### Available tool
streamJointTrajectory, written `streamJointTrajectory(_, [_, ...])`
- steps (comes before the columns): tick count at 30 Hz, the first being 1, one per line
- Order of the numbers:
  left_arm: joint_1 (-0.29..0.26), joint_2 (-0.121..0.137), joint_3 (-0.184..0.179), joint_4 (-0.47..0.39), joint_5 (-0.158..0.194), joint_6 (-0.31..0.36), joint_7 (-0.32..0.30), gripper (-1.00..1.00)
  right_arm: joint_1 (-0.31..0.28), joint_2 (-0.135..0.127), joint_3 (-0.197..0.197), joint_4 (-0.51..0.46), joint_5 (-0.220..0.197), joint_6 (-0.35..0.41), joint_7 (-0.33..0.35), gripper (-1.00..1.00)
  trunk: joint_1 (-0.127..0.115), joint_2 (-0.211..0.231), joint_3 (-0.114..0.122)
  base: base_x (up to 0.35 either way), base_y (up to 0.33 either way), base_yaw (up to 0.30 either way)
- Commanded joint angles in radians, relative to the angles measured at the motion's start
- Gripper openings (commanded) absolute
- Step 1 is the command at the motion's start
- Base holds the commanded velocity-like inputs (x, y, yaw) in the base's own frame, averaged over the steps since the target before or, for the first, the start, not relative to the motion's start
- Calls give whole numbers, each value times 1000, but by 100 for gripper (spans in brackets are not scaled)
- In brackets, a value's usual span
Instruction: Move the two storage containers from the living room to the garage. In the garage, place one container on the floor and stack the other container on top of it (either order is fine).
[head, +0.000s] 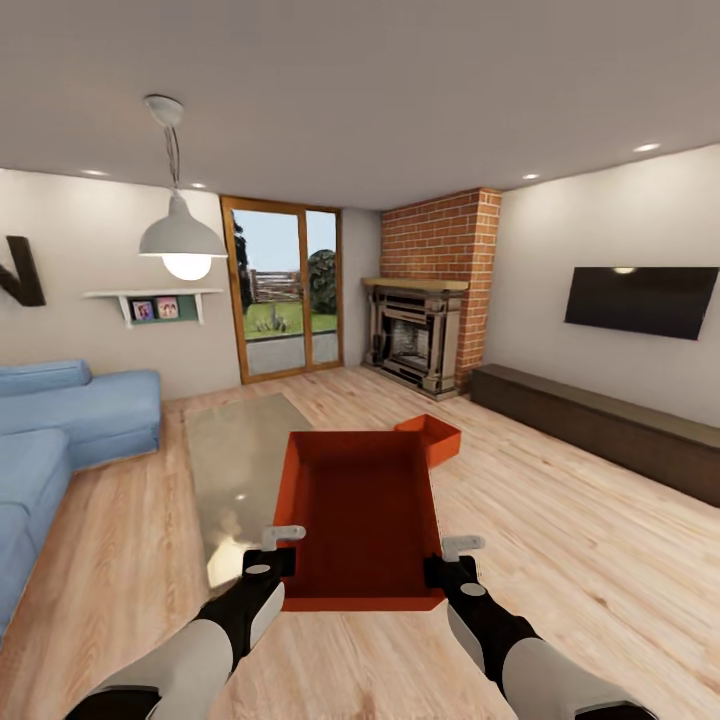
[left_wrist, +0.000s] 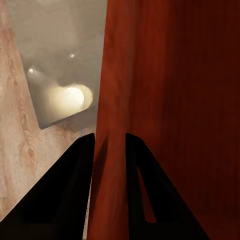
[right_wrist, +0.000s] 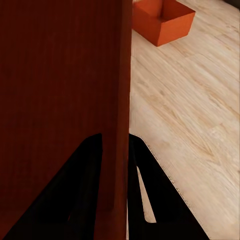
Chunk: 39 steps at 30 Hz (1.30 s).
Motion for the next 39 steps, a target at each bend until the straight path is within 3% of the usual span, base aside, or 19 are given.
streamJointTrajectory(1, [-1,0,44,-2,-19,5,10,-100,-1,0,-12,-1,3,-2,-6,-100,0,-1,-2,-303,-79,267])
streamJointTrajectory(23, [-1,0,43,-1,-19,5,10,-100,-1,0,-12,-1,3,1,-6,-100,0,-1,-2,-293,-71,267])
streamJointTrajectory(39, [-1,0,43,-2,-19,5,10,-100,-1,0,-12,-1,3,1,-6,-100,0,-1,-2,-12,-1,268])
